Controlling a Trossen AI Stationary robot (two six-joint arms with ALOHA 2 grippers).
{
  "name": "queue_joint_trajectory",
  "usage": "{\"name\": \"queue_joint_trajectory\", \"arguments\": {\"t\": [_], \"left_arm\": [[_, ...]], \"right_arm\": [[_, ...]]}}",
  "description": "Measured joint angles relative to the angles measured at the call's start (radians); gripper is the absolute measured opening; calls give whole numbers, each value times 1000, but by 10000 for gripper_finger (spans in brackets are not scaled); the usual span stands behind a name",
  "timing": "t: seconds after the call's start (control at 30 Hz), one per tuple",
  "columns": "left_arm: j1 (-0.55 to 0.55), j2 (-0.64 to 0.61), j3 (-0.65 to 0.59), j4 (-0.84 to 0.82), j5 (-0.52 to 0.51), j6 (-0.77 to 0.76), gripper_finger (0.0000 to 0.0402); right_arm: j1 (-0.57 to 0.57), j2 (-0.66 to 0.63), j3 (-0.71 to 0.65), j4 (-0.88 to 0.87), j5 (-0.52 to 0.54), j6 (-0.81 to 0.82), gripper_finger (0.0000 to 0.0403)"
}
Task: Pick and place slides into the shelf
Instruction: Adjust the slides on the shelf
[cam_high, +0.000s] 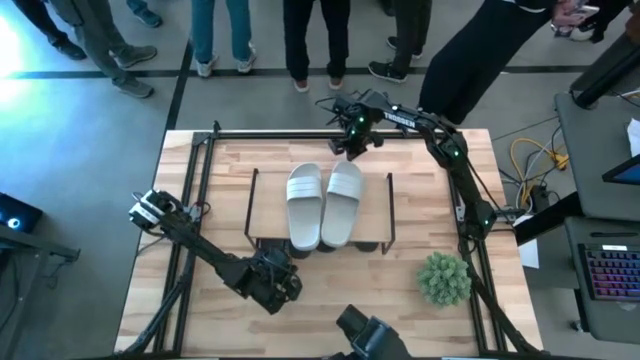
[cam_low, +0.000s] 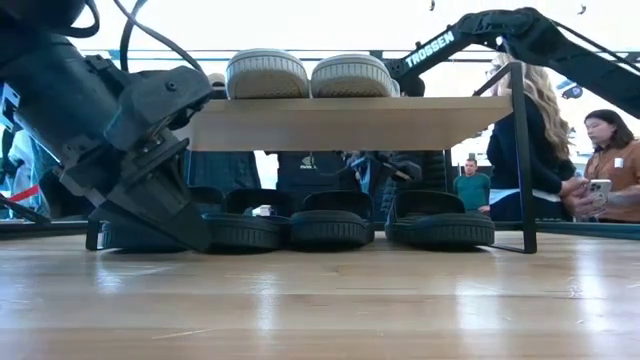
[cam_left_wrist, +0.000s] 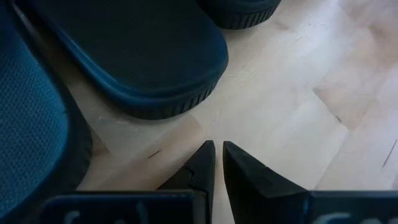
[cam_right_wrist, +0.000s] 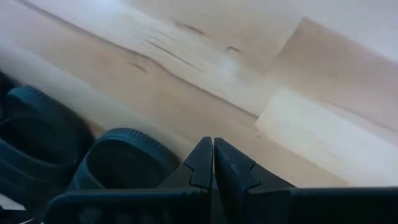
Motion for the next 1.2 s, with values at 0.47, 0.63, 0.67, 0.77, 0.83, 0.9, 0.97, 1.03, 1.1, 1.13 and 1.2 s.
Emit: {"name": "queue_joint_trajectory", "arguments": {"t": [0.47,0.63,0.67,0.77,0.83,0.9,0.97,1.03,1.1,1.13,1.2], "left_arm": [[9,0,0,0,0,2,17],[9,0,0,-1,0,4,17],[10,0,0,-1,0,4,17],[11,0,0,-1,0,6,17],[11,0,0,-1,1,18,17],[11,0,0,0,1,21,17],[12,0,0,3,1,22,17],[12,0,0,7,1,22,17],[12,0,1,7,1,22,17],[12,0,1,6,1,22,17],[12,0,2,7,1,22,17]], "right_arm": [[3,49,-1,9,-67,2,8],[21,49,-34,8,-96,2,8],[24,49,-42,8,-103,0,8],[30,49,-70,16,-137,-1,8],[35,49,-89,38,-162,-1,8],[39,49,-100,60,-168,-1,8],[42,49,-108,104,-171,7,8],[44,49,-112,136,-176,16,8],[45,49,-116,158,-179,27,8],[47,49,-118,167,-182,29,8],[48,57,-118,165,-205,29,8]]}}
